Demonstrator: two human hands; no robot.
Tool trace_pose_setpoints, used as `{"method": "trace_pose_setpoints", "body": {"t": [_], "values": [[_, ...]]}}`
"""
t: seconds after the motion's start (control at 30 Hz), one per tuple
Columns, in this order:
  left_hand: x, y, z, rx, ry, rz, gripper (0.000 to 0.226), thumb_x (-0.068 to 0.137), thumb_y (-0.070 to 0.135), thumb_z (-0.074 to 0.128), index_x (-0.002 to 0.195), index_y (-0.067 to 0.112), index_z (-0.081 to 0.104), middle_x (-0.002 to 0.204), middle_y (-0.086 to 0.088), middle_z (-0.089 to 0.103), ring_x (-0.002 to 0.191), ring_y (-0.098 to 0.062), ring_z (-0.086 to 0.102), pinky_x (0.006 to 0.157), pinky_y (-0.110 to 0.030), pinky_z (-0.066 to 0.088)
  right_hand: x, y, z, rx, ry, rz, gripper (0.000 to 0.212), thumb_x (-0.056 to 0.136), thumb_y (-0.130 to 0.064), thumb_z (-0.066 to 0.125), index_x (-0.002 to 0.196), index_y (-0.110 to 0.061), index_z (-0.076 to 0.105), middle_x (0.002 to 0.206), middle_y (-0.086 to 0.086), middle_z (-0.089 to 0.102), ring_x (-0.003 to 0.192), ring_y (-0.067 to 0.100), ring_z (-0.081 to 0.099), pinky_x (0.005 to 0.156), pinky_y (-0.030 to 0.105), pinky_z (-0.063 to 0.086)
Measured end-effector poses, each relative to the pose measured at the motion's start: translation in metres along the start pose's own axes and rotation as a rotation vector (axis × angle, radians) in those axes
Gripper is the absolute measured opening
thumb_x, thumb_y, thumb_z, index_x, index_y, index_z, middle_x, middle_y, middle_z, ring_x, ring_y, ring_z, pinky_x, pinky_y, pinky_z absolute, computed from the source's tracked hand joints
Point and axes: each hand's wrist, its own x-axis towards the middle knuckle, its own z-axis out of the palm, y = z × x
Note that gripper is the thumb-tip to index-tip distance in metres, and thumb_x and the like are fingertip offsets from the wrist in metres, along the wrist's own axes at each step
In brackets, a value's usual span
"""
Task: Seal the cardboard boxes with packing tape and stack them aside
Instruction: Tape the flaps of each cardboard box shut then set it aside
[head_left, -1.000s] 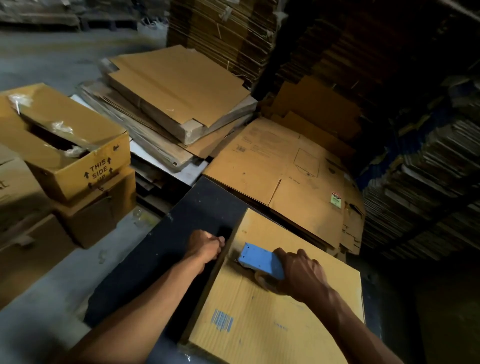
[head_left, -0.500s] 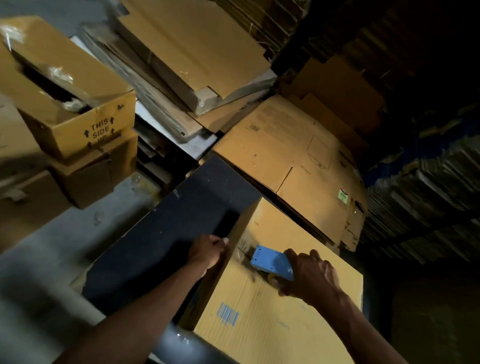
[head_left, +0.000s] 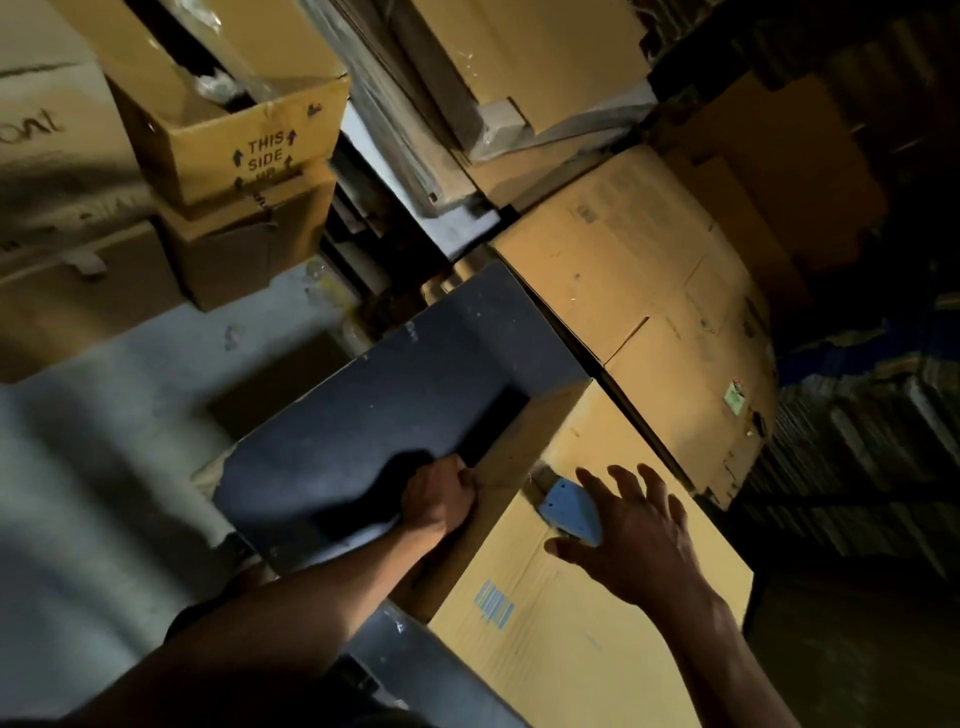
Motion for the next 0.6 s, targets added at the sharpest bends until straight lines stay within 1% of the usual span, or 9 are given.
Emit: {"method": "trace_pose_setpoints", "body": {"t": [0.07, 0.13, 0.2, 0.23, 0.3, 0.37, 0.47, 0.53, 0.6], "values": [[-0.004, 0.008, -0.006, -0.255, 0.090, 0.143, 0.024, 0.102, 0.038, 0.058, 0.120, 0.026, 0.069, 0.122, 0.002, 0.072, 0.117, -0.023, 0.067, 0.090, -0.028, 0.051, 0.002, 0.003, 0.004, 0.000, 0.038, -0.046, 0.099, 0.081, -0.086, 0.052, 0.161, -0.041, 0.015, 0.170, -0.003, 0.014, 0.157, 0.032, -0.002, 0.124, 0.057, 0.015], [-0.012, 0.025, -0.013, -0.483, -0.057, 0.288, 0.064, 0.097, 0.062, 0.055, 0.150, 0.027, 0.048, 0.152, 0.006, 0.052, 0.139, -0.012, 0.049, 0.109, -0.029, 0.043, 0.004, 0.007, 0.007, 0.010, 0.061, -0.085, 0.093, 0.084, -0.083, 0.053, 0.161, -0.042, 0.021, 0.170, -0.004, 0.017, 0.157, 0.030, 0.002, 0.125, 0.056, 0.019], [-0.023, 0.040, -0.011, -0.455, -0.297, 0.383, 0.101, 0.087, 0.081, 0.049, 0.165, 0.030, 0.011, 0.170, 0.010, 0.015, 0.151, -0.009, 0.025, 0.120, -0.037, 0.030, 0.006, 0.011, 0.010, 0.019, 0.057, -0.114, 0.086, 0.085, -0.078, 0.056, 0.159, -0.042, 0.029, 0.167, -0.005, 0.027, 0.156, 0.028, 0.012, 0.123, 0.052, 0.025], [-0.026, 0.042, -0.005, -0.374, -0.382, 0.421, 0.109, 0.085, 0.081, 0.053, 0.165, 0.031, -0.003, 0.172, 0.010, 0.000, 0.154, -0.012, 0.018, 0.124, -0.041, 0.027, 0.007, 0.013, 0.011, 0.029, 0.045, -0.125, 0.083, 0.085, -0.076, 0.059, 0.157, -0.042, 0.034, 0.164, -0.005, 0.033, 0.154, 0.027, 0.020, 0.121, 0.051, 0.030], [-0.028, 0.037, 0.001, -0.199, -0.462, 0.475, 0.117, 0.089, 0.067, 0.064, 0.162, 0.029, -0.019, 0.171, 0.008, -0.018, 0.158, -0.015, 0.001, 0.129, -0.043, 0.014, 0.008, 0.015, 0.013, 0.053, 0.022, -0.139, 0.077, 0.084, -0.070, 0.065, 0.151, -0.040, 0.046, 0.154, -0.005, 0.049, 0.145, 0.027, 0.036, 0.114, 0.048, 0.040], [-0.022, 0.027, 0.000, -0.152, -0.533, 0.454, 0.119, 0.090, 0.062, 0.067, 0.161, 0.030, -0.023, 0.170, 0.007, -0.022, 0.157, -0.012, -0.010, 0.130, -0.041, 0.003, 0.006, 0.017, 0.013, 0.087, 0.038, -0.161, 0.071, 0.082, -0.061, 0.073, 0.146, -0.036, 0.054, 0.142, -0.006, 0.059, 0.134, 0.028, 0.050, 0.105, 0.046, 0.048], [-0.007, 0.013, -0.012, -0.081, -0.649, 0.313, 0.129, 0.075, 0.085, 0.059, 0.162, 0.030, -0.020, 0.174, 0.002, -0.008, 0.159, -0.022, 0.011, 0.128, -0.049, 0.018, 0.003, 0.019, 0.011, 0.157, 0.083, -0.186, 0.062, 0.084, -0.047, 0.081, 0.141, -0.032, 0.060, 0.134, -0.005, 0.063, 0.116, 0.021, 0.064, 0.091, 0.035, 0.056], [-0.003, 0.010, -0.016, -0.010, -0.626, 0.326, 0.132, 0.071, 0.093, 0.055, 0.163, 0.032, -0.016, 0.174, 0.001, -0.003, 0.157, -0.023, 0.017, 0.127, -0.050, 0.022, 0.004, 0.021, 0.011, 0.174, 0.070, -0.215, 0.060, 0.086, -0.046, 0.079, 0.141, -0.033, 0.058, 0.131, -0.009, 0.062, 0.111, 0.014, 0.065, 0.087, 0.027, 0.056], [-0.005, 0.018, -0.018, 0.003, -0.530, 0.424, 0.124, 0.081, 0.079, 0.063, 0.161, 0.035, -0.020, 0.173, 0.006, -0.013, 0.157, -0.015, 0.006, 0.127, -0.044, 0.014, 0.006, 0.024, 0.015, 0.194, 0.073, -0.234, 0.059, 0.086, -0.048, 0.077, 0.139, -0.035, 0.057, 0.128, -0.012, 0.062, 0.107, 0.011, 0.065, 0.082, 0.023, 0.056]]}}
